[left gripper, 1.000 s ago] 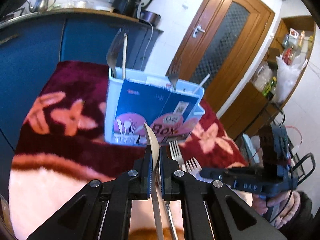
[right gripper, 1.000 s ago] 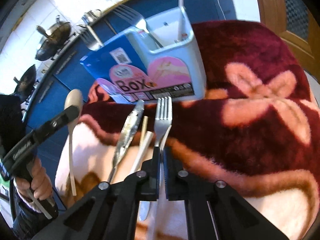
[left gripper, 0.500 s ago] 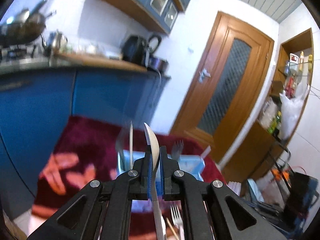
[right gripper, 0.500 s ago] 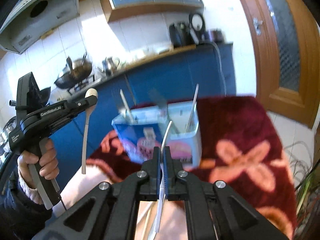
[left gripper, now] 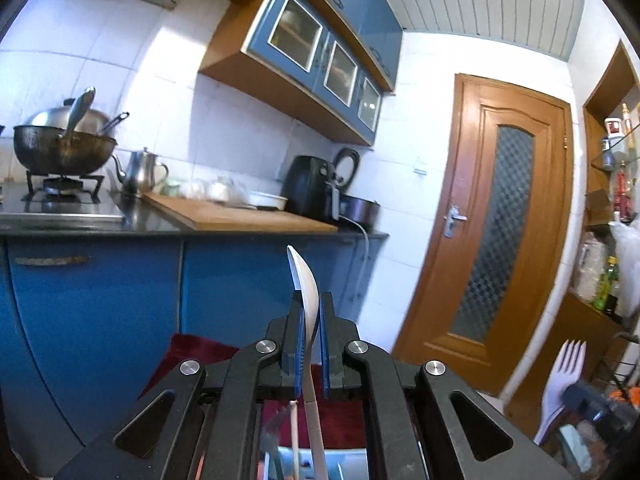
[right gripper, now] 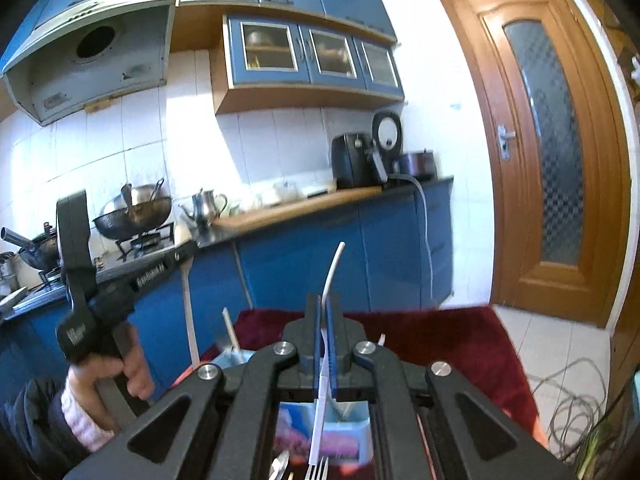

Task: Organize utensils
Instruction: 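Carry the spoon into the caddy and release while the right tool drops its utensil in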

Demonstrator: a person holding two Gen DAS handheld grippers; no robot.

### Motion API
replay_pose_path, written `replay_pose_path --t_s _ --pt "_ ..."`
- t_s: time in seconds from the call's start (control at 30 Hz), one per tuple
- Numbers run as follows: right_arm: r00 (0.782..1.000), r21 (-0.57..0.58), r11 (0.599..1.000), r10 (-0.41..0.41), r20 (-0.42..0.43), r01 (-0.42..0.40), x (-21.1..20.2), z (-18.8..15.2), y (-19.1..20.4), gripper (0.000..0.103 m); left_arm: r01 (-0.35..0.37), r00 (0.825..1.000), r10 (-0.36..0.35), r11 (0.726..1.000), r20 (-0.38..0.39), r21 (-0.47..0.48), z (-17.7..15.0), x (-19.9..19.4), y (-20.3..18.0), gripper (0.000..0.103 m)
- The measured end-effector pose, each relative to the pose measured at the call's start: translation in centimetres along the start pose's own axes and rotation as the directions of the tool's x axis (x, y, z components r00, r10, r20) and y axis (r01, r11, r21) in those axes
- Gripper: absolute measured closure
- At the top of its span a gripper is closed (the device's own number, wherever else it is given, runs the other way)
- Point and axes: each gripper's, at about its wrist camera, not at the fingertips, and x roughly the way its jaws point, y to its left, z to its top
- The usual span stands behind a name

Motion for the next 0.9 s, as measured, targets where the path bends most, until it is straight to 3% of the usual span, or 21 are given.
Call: replay_pose_path --t_s 0.17,0.37,0.73,0.77,0.83,0.9 --pt "0.998 -0.052 0.997 -0.048 0.033 0.05 2.0 0.1 0.4 0.099 -0.05 0.999 0.05 0.999 0.014 0.013 -1.8 2.0 0.2 0.097" --pt "0.996 -0.112 0.99 -0.079 0.03 0.082 4.1 -1.1 0.6 0.099 -0.061 0.998 0.061 0.998 -0.002 -0.005 -3.8 3.1 1.1 0.097" --pt "0.991 -0.09 0.996 -0.011 -0.131 -0.001 6.0 -4.2 0.3 0.098 -0.005 0.999 0.007 0.999 -0.039 0.046 -5.1 2.0 0.4 0.097" --pt "0.99 -0.079 0.997 -0.002 -0.142 -0.01 5.8 -4.3 0.3 0.097 0.012 0.999 -0.01 0.999 -0.053 0.039 -5.1 2.0 0.5 0.097" --pt "0.99 -0.065 0.998 0.012 -0.143 -0.022 5.4 -4.3 0.3 0.082 0.036 0.996 -0.034 0.999 -0.083 0.03 -5.2 1.9 0.5 0.097" --pt "0.992 -0.061 0.998 0.018 -0.128 -0.026 4.5 -4.1 0.5 0.076 0.054 0.993 -0.051 0.998 -0.106 0.022 -5.4 1.6 0.7 0.097"
